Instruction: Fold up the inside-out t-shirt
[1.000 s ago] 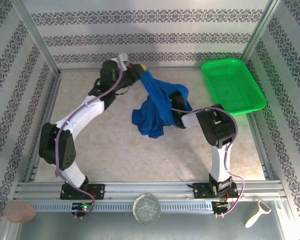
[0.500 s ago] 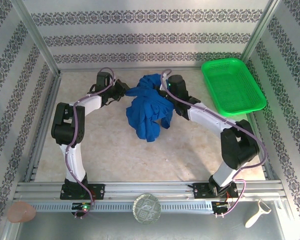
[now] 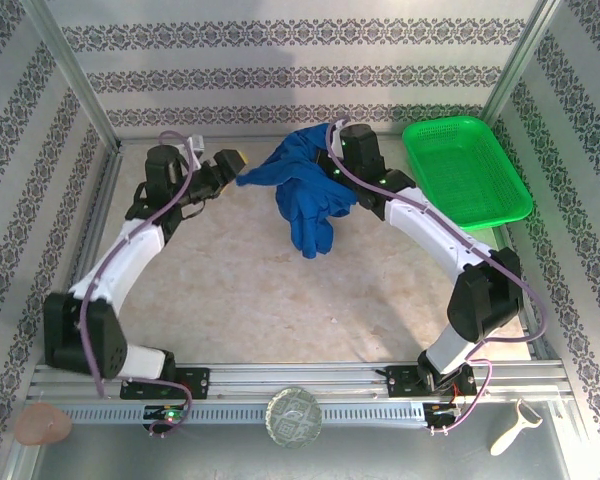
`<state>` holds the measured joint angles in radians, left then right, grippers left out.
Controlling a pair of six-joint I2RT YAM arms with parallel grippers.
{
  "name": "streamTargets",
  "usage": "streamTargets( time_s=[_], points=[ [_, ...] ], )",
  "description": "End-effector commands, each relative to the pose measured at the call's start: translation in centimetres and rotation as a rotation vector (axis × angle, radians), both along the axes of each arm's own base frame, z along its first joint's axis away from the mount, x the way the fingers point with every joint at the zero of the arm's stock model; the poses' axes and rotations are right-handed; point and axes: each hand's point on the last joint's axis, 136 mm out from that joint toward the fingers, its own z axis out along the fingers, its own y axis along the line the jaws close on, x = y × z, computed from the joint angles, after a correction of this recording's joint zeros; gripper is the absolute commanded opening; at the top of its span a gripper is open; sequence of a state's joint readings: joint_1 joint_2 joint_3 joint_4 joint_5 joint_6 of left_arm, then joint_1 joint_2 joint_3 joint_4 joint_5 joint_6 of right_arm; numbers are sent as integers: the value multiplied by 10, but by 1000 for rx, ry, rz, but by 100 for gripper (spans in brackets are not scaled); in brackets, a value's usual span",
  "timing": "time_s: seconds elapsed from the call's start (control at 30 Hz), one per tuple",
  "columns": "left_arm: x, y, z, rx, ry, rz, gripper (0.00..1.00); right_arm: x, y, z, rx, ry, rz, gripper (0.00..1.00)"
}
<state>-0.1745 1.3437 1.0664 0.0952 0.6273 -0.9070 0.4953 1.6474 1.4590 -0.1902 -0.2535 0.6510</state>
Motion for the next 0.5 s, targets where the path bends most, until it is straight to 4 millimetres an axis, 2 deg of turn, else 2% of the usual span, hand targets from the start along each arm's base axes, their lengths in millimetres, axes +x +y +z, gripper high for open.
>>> streamTargets(
  time_s=[0.0, 0.07, 0.13, 0.2, 0.33, 0.37, 0.4, 0.47],
  points=[
    [-21, -32, -14, 1, 35, -14, 85, 8, 1, 13, -77, -73, -29, 0],
    [-27, -54, -13, -5, 15, -32, 87, 7, 5, 12, -88, -69, -23, 0],
    [-26, -81, -15, -4, 9, -79, 89, 7, 9, 10, -93, -63, -17, 0],
    [-23, -100, -21, 1, 6, -95, 92, 6, 11, 8, -99, -55, -15, 0],
    [-9, -117, -32, -10, 7, -80, 91, 5, 12, 1, -102, -36, -17, 0],
    [-7, -119, -34, -16, 4, -74, 87, 5, 11, 0, -106, -33, -19, 0],
    [-6, -120, -36, -21, -1, -65, 76, 4, 11, -3, -108, -27, -19, 0],
    [-2, -121, -42, -35, 5, -51, 30, 5, 8, -7, -104, -17, -32, 0]
  ],
)
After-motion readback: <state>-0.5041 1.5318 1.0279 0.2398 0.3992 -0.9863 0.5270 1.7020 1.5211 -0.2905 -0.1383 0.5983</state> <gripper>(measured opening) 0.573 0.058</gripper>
